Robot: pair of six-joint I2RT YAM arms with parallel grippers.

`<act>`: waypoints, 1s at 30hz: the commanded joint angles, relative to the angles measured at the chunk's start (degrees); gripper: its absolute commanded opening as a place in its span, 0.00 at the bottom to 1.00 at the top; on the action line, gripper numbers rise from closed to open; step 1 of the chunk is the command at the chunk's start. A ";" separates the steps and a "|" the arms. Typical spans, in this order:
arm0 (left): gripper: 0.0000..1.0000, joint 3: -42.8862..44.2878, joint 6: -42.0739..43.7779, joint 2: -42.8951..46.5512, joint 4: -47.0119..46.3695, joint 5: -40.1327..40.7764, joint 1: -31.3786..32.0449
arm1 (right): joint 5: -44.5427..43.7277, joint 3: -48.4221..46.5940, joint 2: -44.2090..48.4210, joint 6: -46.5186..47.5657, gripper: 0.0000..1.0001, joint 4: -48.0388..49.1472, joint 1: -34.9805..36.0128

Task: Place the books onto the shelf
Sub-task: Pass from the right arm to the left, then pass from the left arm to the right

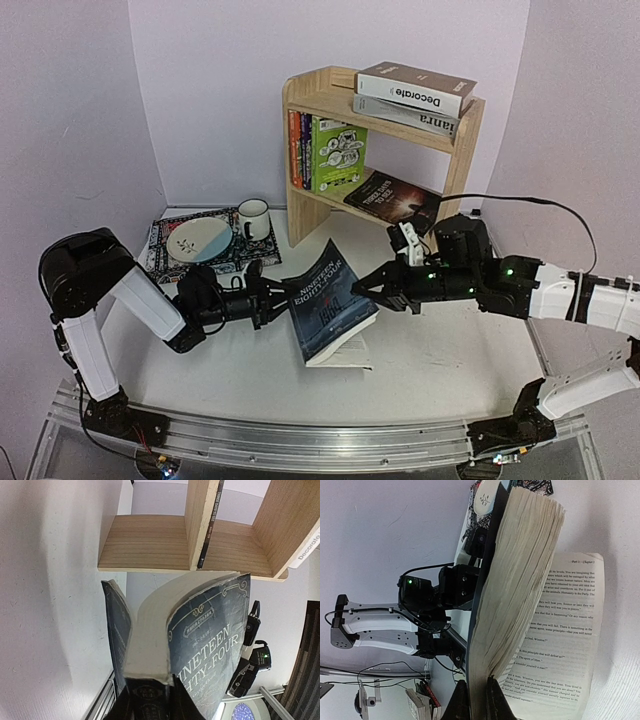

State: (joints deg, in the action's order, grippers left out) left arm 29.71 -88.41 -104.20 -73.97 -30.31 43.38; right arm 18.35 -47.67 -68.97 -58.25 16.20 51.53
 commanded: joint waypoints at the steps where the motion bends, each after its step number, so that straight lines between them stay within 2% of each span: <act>1: 0.08 -0.31 1.49 2.00 -11.37 -0.85 -0.30 | -0.84 -1.07 3.75 2.43 0.00 4.40 0.12; 3: 0.00 -1.18 2.10 2.56 -11.28 -0.49 -0.28 | -2.82 -1.79 4.07 6.27 0.01 0.13 0.19; 4: 0.00 -1.78 2.42 2.86 -11.16 -0.03 -0.31 | -3.73 -2.35 3.88 8.34 0.10 -2.49 0.17; 6: 0.00 -2.63 3.01 3.74 -10.65 1.14 -0.31 | -5.87 -3.78 3.07 12.15 0.35 -8.41 0.22; 9: 0.00 -2.46 5.10 5.79 -6.72 2.03 -0.29 | -9.61 -5.50 1.59 16.45 0.47 -14.46 0.19; 12: 0.00 -1.41 8.37 9.35 3.28 3.01 -0.13 | -14.98 -6.11 1.21 20.21 0.58 -19.29 0.18; 15: 0.00 -0.56 11.04 13.19 12.63 5.27 -0.12 | -18.15 -7.20 0.78 23.60 0.63 -22.68 1.17; 18: 0.00 0.28 12.00 16.07 19.98 7.94 0.10 | -24.39 -9.41 -1.83 26.76 0.67 -23.52 7.30; 25: 0.00 -0.02 9.19 17.27 22.61 12.80 1.84 | -38.99 -18.44 -14.22 31.85 0.76 -23.98 22.04; 30: 0.00 -1.24 8.83 19.27 23.09 16.05 3.23 | -49.25 -24.83 -22.31 35.89 0.82 -23.94 28.67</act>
State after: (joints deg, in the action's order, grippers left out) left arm 27.05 -78.09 -89.60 -45.79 -17.38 45.53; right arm -18.50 -66.90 -86.57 -27.46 -6.11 76.13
